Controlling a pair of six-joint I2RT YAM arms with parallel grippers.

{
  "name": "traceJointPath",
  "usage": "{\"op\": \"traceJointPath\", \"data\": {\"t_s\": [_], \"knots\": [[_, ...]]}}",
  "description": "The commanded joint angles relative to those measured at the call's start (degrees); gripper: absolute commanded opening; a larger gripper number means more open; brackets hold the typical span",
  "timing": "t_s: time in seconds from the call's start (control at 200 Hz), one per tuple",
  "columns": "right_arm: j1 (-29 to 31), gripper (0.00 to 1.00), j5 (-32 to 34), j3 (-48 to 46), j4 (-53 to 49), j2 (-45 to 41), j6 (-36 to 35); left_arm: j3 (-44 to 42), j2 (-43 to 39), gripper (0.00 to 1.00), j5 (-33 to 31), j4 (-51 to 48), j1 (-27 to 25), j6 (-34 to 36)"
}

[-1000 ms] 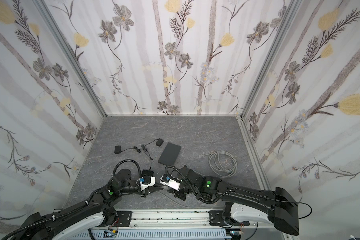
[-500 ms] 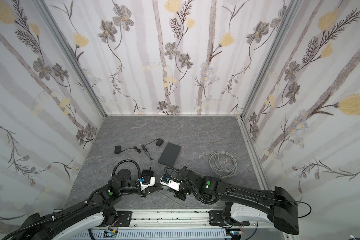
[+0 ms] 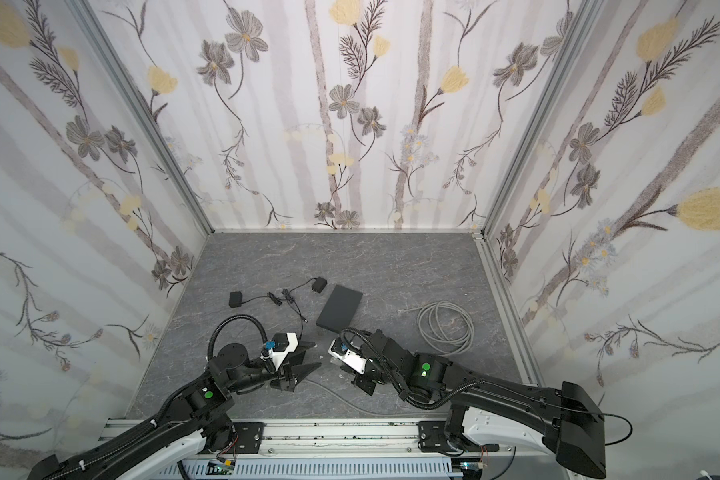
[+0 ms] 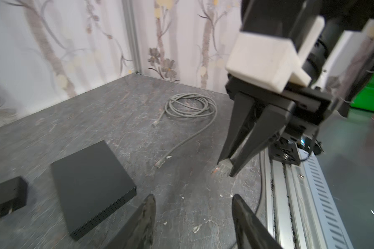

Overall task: Insert the plug into the switch port
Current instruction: 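Open the left gripper and draw it back from the plug, then lower the left gripper onto the ribbed switch while the right carries the plug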

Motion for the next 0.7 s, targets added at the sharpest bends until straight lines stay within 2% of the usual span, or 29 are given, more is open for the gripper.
{"op": "traceJointPath", "data": {"t_s": [0.0,0.07,0.14,0.18,0.225,0.34,0.405,0.49,0.6,0.695], "knots": [[-1.7,0.0,2.3,-0.9,3.6,2.2,3.5,2.2,-5.6,0.68,-21.4,-14.3,0.2,-16.7],[-2.1,0.0,2.4,-1.2,5.0,4.4,4.3,3.7,-8.7,0.67,-27.3,-21.9,0.6,-22.2],[-2.0,0.0,1.7,0.4,4.8,7.8,4.2,5.5,-9.4,0.56,-33.5,-29.6,2.4,-27.8],[-1.7,0.0,1.1,1.3,4.8,10.2,4.1,6.3,-8.1,0.55,-34.1,-33.4,4.9,-30.2],[-1.5,0.0,0.6,2.5,4.8,13.3,4.0,6.8,-5.3,0.55,-30.3,-35.1,9.5,-32.2],[-1.0,0.0,0.5,5.9,4.2,20.7,4.4,6.6,5.3,0.56,-11.0,-31.5,24.5,-37.4],[-1.0,0.0,0.8,9.4,3.7,25.1,4.2,6.2,10.0,0.57,-5.5,-28.6,28.7,-39.1],[-0.6,0.0,1.7,12.7,2.4,30.5,3.1,5.9,13.0,0.58,-5.6,-26.8,29.6,-39.8],[0.0,0.0,3.5,17.9,-0.1,36.8,1.7,5.6,13.9,0.57,-9.5,-27.3,29.7,-40.2],[0.6,0.0,3.9,21.7,-1.6,40.8,0.3,5.6,13.9,0.53,-12.8,-28.4,29.6,-40.4]]}}
